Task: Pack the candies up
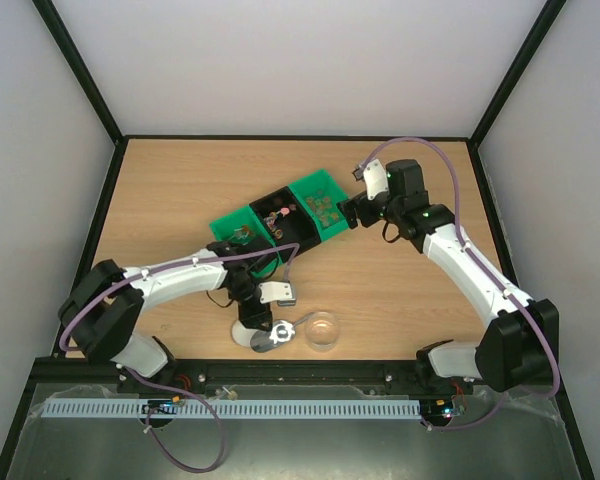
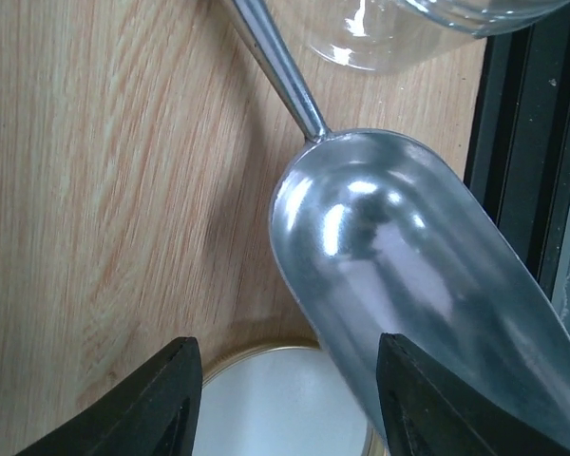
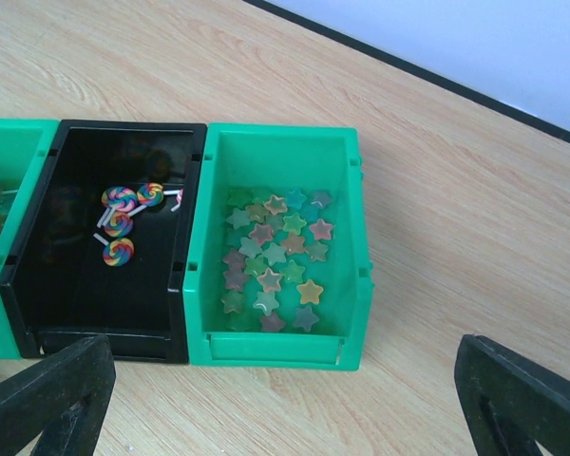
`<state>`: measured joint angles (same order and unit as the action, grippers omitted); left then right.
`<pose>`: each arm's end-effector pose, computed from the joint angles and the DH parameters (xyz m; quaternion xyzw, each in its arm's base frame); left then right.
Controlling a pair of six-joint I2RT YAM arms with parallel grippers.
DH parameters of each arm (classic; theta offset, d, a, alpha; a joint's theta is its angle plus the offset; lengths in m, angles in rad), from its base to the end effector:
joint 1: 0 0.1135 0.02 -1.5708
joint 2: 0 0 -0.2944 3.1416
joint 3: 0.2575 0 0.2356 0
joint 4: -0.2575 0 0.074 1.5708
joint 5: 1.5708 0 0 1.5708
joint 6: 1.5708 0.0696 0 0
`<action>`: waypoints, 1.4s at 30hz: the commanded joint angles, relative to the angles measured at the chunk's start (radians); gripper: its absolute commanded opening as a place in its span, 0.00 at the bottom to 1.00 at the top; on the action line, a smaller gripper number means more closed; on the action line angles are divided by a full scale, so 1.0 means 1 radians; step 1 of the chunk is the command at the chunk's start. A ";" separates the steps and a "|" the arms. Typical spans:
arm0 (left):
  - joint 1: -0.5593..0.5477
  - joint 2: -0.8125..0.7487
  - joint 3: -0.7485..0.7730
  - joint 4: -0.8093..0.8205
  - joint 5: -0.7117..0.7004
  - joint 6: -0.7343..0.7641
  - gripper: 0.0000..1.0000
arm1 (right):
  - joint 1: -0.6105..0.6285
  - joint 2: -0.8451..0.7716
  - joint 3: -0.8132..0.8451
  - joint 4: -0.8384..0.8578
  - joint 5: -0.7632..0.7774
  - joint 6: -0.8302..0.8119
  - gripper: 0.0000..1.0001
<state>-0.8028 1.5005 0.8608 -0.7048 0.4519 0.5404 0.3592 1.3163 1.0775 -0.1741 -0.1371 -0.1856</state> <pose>0.1508 -0.1999 0.1862 0.6224 0.7423 -0.2351 0.0800 0.2891 0.1187 0.3455 -0.2608 0.7942 0.1044 0.5388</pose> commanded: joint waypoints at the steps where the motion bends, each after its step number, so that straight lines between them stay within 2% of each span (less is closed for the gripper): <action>1: -0.009 0.037 -0.011 0.010 0.005 -0.003 0.51 | -0.007 -0.029 -0.028 0.010 -0.009 0.036 0.99; 14: -0.008 0.086 0.004 0.009 0.009 -0.011 0.26 | -0.015 -0.031 -0.050 0.006 -0.003 0.037 0.99; 18: -0.009 0.099 0.014 -0.004 0.017 -0.004 0.13 | -0.016 -0.032 -0.046 -0.015 -0.008 0.025 0.98; 22: 0.008 0.104 0.032 -0.025 0.013 -0.010 0.02 | -0.042 -0.055 -0.042 -0.057 -0.094 0.025 0.99; 25: 0.051 0.103 0.060 -0.051 0.033 -0.020 0.02 | -0.047 -0.104 -0.064 -0.079 -0.183 -0.034 0.99; 31: 0.139 0.089 0.120 -0.096 0.042 -0.036 0.02 | -0.090 -0.078 0.054 -0.438 -0.378 -0.327 0.99; 35: 0.189 0.067 0.157 -0.109 0.043 -0.050 0.02 | -0.235 -0.020 0.114 -0.745 -0.483 -0.662 0.99; 38: 0.225 0.056 0.186 -0.103 0.038 -0.070 0.02 | -0.351 0.036 0.102 -0.948 -0.474 -0.970 0.99; 42: 0.290 0.057 0.227 -0.092 0.063 -0.115 0.02 | -0.378 0.059 0.023 -1.071 -0.409 -1.242 0.99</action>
<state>-0.5629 1.5818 1.0355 -0.7807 0.4751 0.4755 -0.0101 1.3560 1.1660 -0.9394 -0.5461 -1.0237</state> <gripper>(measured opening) 0.023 0.986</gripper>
